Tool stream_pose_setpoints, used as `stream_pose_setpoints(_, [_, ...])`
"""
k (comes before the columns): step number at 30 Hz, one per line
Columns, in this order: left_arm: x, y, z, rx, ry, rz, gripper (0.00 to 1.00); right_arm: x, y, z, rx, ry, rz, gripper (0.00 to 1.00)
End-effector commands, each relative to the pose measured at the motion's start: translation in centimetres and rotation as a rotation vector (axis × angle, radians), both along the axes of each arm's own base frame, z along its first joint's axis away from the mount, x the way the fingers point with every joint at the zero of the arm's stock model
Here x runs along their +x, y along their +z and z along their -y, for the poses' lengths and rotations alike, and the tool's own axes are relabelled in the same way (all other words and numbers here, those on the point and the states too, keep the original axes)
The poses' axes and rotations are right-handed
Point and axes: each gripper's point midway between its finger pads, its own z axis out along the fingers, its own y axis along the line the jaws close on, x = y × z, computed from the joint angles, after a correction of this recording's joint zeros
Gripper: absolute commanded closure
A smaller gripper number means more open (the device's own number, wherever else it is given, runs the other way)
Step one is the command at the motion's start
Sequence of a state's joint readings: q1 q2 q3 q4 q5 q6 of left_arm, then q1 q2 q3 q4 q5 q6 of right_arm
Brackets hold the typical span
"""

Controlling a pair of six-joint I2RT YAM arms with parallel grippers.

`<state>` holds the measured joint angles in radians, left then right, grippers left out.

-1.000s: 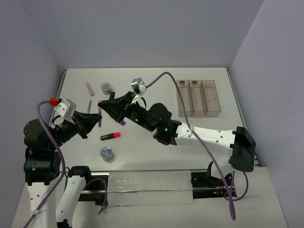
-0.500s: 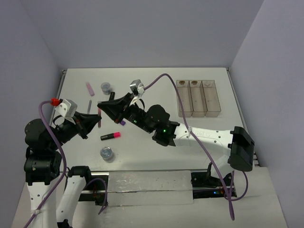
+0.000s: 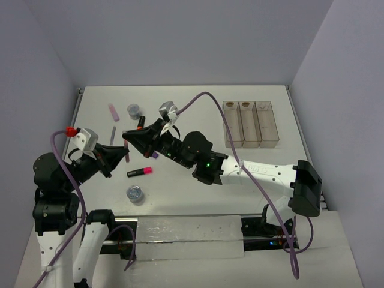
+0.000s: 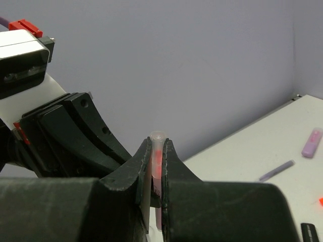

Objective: Sort the stationery into containers
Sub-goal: Close the pen cap on the pen.

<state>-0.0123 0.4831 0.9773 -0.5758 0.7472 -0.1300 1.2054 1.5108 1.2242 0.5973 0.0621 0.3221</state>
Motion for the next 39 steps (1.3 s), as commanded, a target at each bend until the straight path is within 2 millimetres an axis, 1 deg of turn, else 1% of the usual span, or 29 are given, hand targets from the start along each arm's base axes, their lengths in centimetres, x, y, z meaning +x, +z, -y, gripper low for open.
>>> stream_pose_setpoints(1, [0.4, 6.5, -0.1, -0.004, 0.008, 0.31, 1.0, -5.5, -7.9, -2.5, -0.301, 0.209, -0.052, 1.0])
stream_pose_setpoints(3, [0.6, 6.6, -0.4, 0.008, 0.024, 0.317, 1.0, -5.5, -7.6, -2.5, -0.295, 0.208, -0.053, 1.0])
stream_pose_setpoints(6, [0.6, 6.6, -0.5, 0.025, 0.03, 0.321, 1.0, -5.4, -7.9, -2.5, -0.3, 0.206, -0.069, 0.97])
stream_pose_setpoints(8, [0.6, 6.4, -0.5, 0.033, 0.026, 0.32, 1.0, -5.4, -7.9, -2.4, -0.295, 0.209, -0.072, 0.9])
stream_pose_setpoints(10, [0.5, 6.1, -0.5, 0.036, 0.024, 0.311, 1.0, -5.4, -7.6, -2.4, -0.29, 0.216, -0.069, 0.86])
stream_pose_setpoints(13, [0.7, 5.2, -0.5, 0.043, 0.021, 0.289, 1.0, -5.3, -7.0, -2.3, -0.281, 0.222, -0.07, 0.71])
stream_pose_setpoints(14, [0.6, 4.9, -0.5, 0.047, 0.019, 0.284, 1.0, -5.4, -6.6, -2.3, -0.274, 0.226, -0.068, 0.68])
stream_pose_setpoints(17, [0.7, 4.3, -0.4, 0.053, 0.014, 0.268, 1.0, -5.4, -5.7, -2.1, -0.254, 0.237, -0.064, 0.63])
stream_pose_setpoints(21, [0.6, 4.1, -0.4, 0.054, 0.009, 0.265, 1.0, -5.4, -4.4, -1.6, -0.222, 0.246, -0.058, 0.61])
stream_pose_setpoints(25, [0.7, 4.3, -0.4, 0.048, 0.017, 0.266, 1.0, -5.7, -3.7, -0.9, -0.205, 0.266, -0.048, 0.61])
stream_pose_setpoints(28, [0.8, 4.2, -0.5, 0.048, 0.02, 0.261, 1.0, -6.0, -3.5, 0.1, -0.198, 0.282, -0.025, 0.6])
stream_pose_setpoints(30, [0.7, 3.9, -0.3, 0.043, 0.007, 0.252, 1.0, -6.0, -2.2, 1.2, -0.165, 0.272, 0.0, 0.59])
stream_pose_setpoints(32, [0.5, 3.8, -0.1, 0.037, -0.004, 0.248, 1.0, -5.8, -1.9, 1.5, -0.156, 0.265, 0.005, 0.58])
stream_pose_setpoints(34, [0.5, 3.8, -0.1, 0.03, -0.008, 0.248, 1.0, -5.9, -1.3, 1.5, -0.151, 0.279, 0.018, 0.56])
stream_pose_setpoints(37, [0.4, 3.9, 0.1, 0.024, -0.017, 0.242, 1.0, -6.1, -1.3, 0.9, -0.157, 0.3, 0.019, 0.53])
stream_pose_setpoints(39, [0.2, 4.0, 0.1, 0.027, -0.023, 0.242, 1.0, -6.3, -0.7, 0.8, -0.146, 0.323, 0.032, 0.52])
